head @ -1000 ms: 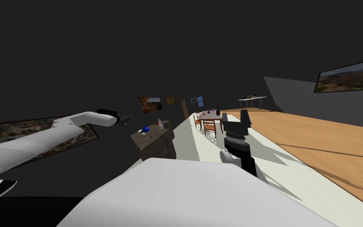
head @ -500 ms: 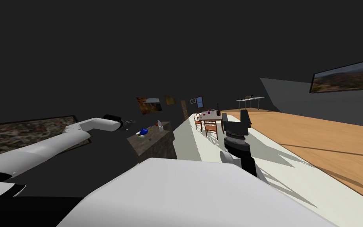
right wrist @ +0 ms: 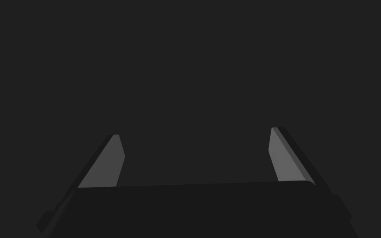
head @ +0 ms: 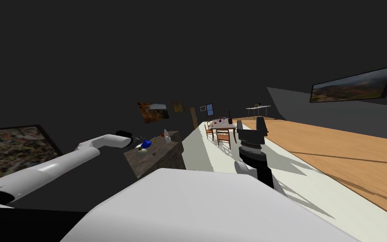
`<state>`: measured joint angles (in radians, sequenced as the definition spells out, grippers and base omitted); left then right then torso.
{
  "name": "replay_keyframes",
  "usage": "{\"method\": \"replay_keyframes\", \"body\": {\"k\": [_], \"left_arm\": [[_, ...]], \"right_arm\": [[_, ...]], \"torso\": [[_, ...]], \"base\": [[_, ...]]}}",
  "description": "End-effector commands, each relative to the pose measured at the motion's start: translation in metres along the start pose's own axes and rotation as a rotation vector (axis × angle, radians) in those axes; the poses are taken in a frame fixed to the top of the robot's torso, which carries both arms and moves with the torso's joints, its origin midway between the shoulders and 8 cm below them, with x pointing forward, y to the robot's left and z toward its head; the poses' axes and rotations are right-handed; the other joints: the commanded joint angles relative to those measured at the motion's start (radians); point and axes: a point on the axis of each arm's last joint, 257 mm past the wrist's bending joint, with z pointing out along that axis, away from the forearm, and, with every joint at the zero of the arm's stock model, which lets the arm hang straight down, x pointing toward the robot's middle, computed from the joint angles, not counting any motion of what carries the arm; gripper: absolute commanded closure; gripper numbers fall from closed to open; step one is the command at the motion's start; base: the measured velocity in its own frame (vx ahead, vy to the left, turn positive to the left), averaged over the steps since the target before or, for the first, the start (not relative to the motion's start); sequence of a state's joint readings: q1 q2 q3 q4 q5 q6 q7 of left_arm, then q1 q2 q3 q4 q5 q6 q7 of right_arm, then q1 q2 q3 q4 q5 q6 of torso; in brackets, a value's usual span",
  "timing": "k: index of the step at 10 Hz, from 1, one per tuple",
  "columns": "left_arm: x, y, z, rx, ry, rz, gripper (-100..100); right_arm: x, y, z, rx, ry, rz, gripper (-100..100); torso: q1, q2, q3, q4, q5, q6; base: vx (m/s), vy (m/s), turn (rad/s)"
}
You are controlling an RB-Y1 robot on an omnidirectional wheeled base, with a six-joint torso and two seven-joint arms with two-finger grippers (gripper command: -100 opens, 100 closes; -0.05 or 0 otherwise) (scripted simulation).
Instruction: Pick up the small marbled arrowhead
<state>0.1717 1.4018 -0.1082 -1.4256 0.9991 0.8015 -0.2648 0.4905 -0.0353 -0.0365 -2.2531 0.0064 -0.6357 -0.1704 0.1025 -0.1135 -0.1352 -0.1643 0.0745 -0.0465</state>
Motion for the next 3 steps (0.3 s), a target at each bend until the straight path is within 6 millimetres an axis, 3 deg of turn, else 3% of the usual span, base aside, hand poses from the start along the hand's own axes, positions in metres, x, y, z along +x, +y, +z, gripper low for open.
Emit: {"method": "replay_keyframes", "body": {"k": [1, 3], "left_arm": [[0.009, 0.016, 0.004, -0.030, 0.021, -0.010, -100], [0.041, 0.056, 0.016, -0.104, 0.076, -0.042, -100]], "right_arm": [[0.000, 0.000, 0.000, 0.000, 0.000, 0.000, 0], [0.000, 0.000, 0.000, 0.000, 0.000, 0.000, 0]], "torso": [[0.000, 0.000, 0.000, 0.000, 0.000, 0.000], [-0.001, 0.003, 0.002, 0.001, 0.000, 0.000]], "base": [[0.089, 0.033, -0.045], [0.102, 0.018, -0.135]]}}
